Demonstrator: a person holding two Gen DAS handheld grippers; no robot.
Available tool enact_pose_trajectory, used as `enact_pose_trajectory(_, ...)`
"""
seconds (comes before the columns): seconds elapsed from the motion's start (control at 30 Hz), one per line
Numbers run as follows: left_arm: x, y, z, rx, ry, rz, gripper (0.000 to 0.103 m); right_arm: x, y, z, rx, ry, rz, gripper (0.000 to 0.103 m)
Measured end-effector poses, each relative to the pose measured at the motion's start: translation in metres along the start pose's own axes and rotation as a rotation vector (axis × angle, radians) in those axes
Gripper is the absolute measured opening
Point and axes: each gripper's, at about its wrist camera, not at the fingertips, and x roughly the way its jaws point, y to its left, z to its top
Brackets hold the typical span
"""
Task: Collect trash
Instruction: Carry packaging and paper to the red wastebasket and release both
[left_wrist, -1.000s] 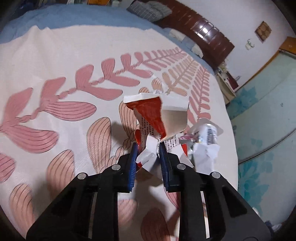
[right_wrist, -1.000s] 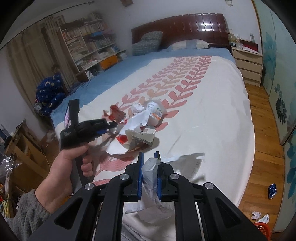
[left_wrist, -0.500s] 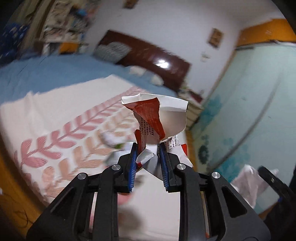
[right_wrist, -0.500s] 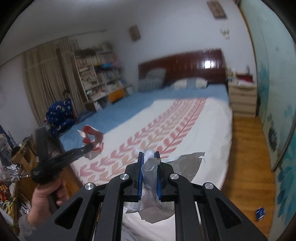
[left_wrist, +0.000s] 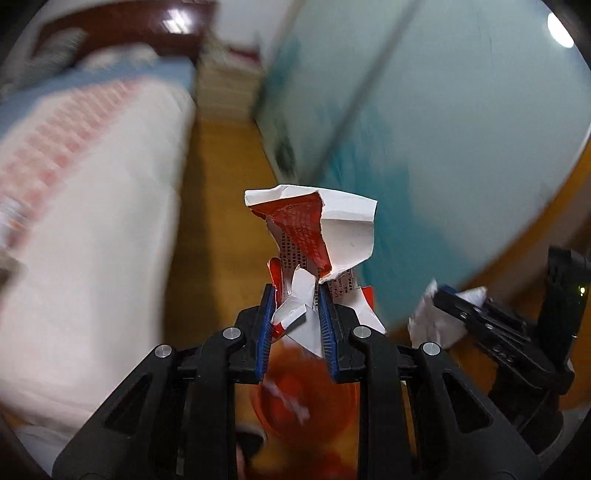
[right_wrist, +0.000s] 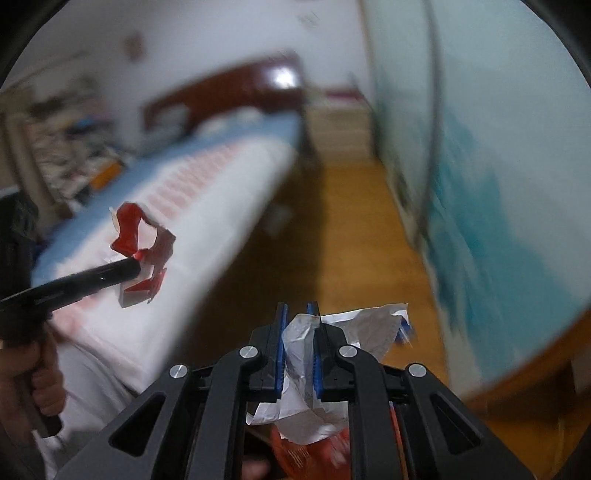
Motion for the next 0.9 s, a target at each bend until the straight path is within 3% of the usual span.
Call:
enact_pose_trajectory(0.07,0.042,-0.009,-0.013,0.024,0.105,0.015,0.023,0.032,-0.031,-0.032,0.064,0.101,-0.024,0.012)
enact_pose_trajectory(0.1,0.075,-0.013,-0.026,0.036,0.199,0.028,0.023,0.046,-0.043,-0.045,0.092,0.137,-0.029,0.012)
enact_pose_trajectory(0.2,0.127,-0.018,-0.047,0.044,0.386,0.037,0.023,0.081,-0.066,-0.080,0.162,0.225,-0.034,0.012)
enact_pose_trajectory(0.3,0.154,-0.031,-0.057,0.126,0.466,0.073,0.023,0.109,-0.075,-0.103,0.194,0.282,-0.029,0.012)
enact_pose_trajectory(0.4,0.183,-0.026,-0.073,0.136,0.566,0.106,0.023,0.128,-0.072,-0.117,0.216,0.311,-0.027,0.012)
enact_pose_trajectory(0.7,0.209,-0.033,-0.092,0.151,0.660,0.147,0.027,0.157,-0.072,-0.121,0.257,0.338,-0.019,0.015)
enact_pose_trajectory(0.73,0.210,-0.033,-0.093,0.145,0.664,0.154,0.033,0.159,-0.074,-0.120,0.259,0.338,-0.026,0.021)
enact_pose_trajectory(0.77,0.210,-0.032,-0.093,0.138,0.667,0.158,0.036,0.159,-0.075,-0.120,0.263,0.334,-0.030,0.036)
enact_pose_trajectory(0.83,0.207,-0.031,-0.092,0.132,0.664,0.164,0.051,0.155,-0.074,-0.119,0.256,0.310,-0.048,0.053)
enact_pose_trajectory(0.9,0.205,-0.031,-0.091,0.129,0.658,0.163,0.053,0.152,-0.075,-0.118,0.251,0.301,-0.056,0.055)
